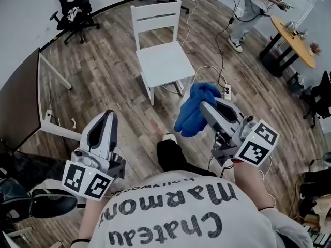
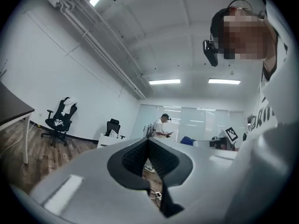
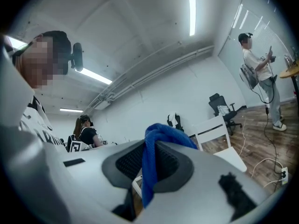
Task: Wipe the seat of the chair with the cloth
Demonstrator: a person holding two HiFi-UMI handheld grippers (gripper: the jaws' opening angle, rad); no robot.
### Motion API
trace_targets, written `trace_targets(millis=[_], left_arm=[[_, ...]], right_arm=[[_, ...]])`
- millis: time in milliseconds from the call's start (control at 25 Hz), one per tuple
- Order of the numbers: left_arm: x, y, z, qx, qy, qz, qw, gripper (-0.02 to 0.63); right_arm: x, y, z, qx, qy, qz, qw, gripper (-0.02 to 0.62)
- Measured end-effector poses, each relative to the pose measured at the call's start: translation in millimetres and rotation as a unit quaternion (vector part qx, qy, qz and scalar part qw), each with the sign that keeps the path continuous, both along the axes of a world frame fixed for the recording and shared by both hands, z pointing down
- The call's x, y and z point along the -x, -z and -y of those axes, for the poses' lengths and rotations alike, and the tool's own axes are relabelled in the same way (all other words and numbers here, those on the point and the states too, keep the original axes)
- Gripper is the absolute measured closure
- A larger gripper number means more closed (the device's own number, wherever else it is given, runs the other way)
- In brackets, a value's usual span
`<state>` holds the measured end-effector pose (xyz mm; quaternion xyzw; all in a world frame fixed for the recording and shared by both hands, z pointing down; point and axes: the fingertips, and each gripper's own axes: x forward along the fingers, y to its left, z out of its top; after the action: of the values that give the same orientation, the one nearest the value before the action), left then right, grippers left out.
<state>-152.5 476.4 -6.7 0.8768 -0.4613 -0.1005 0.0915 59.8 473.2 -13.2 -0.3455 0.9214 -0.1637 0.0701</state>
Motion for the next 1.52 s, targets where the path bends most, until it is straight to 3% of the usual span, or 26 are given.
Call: trace_targets(millis=[200, 520, 1000, 1280, 1520], left_arm=[[6.0, -7.9, 43.8, 0.03, 0.02, -0.01, 0.9993, 0.6], [9.5, 7.6, 129.8, 0.029, 0.072, -0.007, 0.9969, 0.601], [16.2, -25.7, 226.2, 0.065, 0.144, -0.016, 0.9873, 0.6], [20.5, -41.8, 260.5, 0.094, 0.143, -0.007, 0.9852, 0.6], [16.7, -59.4, 319.2, 0.113, 0.106, -0.023, 0.9877, 0.6]], right_arm=[[1.6, -5.9, 53.5, 0.0, 0.021, 0.01, 1.0, 0.54], [6.5, 14.3, 163.0, -0.02, 0.078, 0.006, 0.997, 0.54], [6.4, 4.2, 290.5, -0.036, 0.115, 0.003, 0.993, 0.54], [8.7, -14.8, 337.2, -0.003, 0.099, 0.02, 0.995, 0.541], [11.8, -32.0, 369.0, 0.027, 0.077, 0.007, 0.997, 0.54]])
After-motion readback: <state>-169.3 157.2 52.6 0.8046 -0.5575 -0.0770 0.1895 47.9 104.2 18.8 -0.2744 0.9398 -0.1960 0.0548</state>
